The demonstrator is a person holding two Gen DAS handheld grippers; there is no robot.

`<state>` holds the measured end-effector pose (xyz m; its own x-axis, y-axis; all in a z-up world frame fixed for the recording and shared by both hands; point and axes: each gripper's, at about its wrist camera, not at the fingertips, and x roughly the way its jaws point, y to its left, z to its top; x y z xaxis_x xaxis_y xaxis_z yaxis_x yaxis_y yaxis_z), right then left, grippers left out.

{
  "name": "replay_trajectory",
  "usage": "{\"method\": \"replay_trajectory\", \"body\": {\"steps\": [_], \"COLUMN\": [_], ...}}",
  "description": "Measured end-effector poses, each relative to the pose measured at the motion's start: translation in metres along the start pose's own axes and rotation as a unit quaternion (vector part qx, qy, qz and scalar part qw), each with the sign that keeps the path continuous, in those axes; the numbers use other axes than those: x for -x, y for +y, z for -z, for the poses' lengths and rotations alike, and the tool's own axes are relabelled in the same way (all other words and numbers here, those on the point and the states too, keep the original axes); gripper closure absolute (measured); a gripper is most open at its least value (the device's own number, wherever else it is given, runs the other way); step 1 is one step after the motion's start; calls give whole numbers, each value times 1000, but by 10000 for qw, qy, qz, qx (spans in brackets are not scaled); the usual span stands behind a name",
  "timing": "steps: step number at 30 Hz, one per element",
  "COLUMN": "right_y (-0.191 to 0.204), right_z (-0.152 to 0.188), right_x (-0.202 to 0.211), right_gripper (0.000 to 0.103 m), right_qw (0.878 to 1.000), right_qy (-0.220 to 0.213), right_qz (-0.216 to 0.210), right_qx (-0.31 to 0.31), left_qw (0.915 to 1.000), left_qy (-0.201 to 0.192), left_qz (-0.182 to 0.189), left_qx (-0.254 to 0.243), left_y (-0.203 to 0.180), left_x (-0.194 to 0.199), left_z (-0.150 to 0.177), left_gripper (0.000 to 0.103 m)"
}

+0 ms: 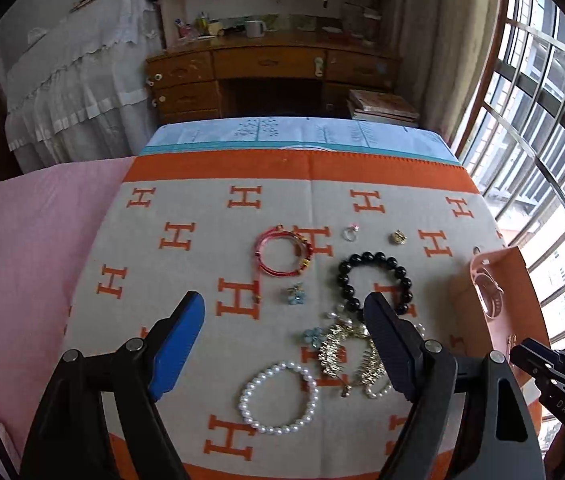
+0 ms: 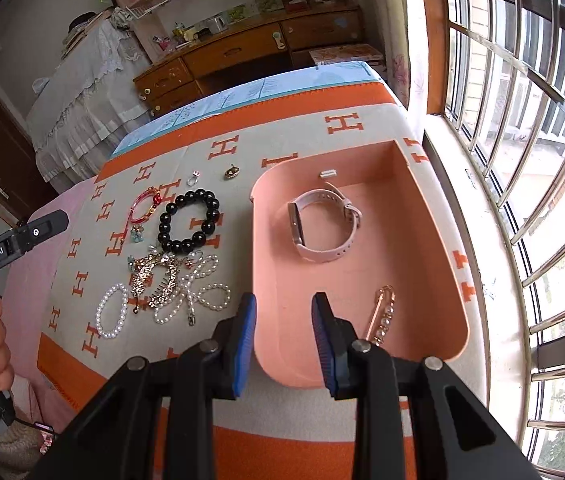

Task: Organize jewelry
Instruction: 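Grasp the red string bracelet with the left tool while the right tool grasps the black bead bracelet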

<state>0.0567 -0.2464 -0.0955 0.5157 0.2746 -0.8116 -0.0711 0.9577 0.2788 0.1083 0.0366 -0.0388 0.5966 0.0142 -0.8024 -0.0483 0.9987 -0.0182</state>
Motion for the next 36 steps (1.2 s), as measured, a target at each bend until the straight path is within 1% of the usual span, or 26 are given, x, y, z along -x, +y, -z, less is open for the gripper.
{"method": "replay_trajectory", "body": {"steps": [2,4,7,10,14,17,22,25,26,28,30,35,36], "right_y": [8,16,26,40,59,67,70,68,67,67,65,65,64], "right_z": [-13,-28,-53,-74,-94,-104,-113,-115,-114,-114,-113,-113,-113], "right_x": [-3,-6,-13,-24,-47,-69,-101,-113,-116,-123,-127,-133,-133], "right_gripper": [74,74,74,74,74,74,74,74,74,74,74,74,74], "right_qw": [9999,9997,9994,9991,9981,9969,9951,9941,9938,9931,9926,9917,9918], "right_qy": [37,84,135,171,335,546,864,988,1019,1086,1137,1194,1193], "right_qz": [-25,-153,-282,-305,-303,-342,-334,-327,-325,-334,-351,-393,-389], "right_qx": [97,143,163,258,427,441,353,317,307,286,260,257,258], "left_qw": [9998,9994,9988,9983,9965,9939,9882,9858,9851,9835,9814,9822,9825], "left_qy": [-47,-52,14,219,605,923,1411,1590,1633,1722,1803,1783,1774], "left_qz": [-159,-283,-372,-297,-211,-139,-31,52,48,77,199,20,-20], "left_qx": [100,172,322,444,540,585,589,545,537,547,626,589,563], "left_y": [17,29,44,52,55,54,50,46,45,43,42,35,33], "left_x": [-4,-9,-24,-47,-86,-117,-155,-166,-169,-174,-179,-184,-185], "left_z": [-9,-16,-28,-38,-44,-46,-42,-36,-35,-33,-33,-35,-35], "left_gripper": [23,23,23,23,23,32,45,47,47,52,55,57,60]}}
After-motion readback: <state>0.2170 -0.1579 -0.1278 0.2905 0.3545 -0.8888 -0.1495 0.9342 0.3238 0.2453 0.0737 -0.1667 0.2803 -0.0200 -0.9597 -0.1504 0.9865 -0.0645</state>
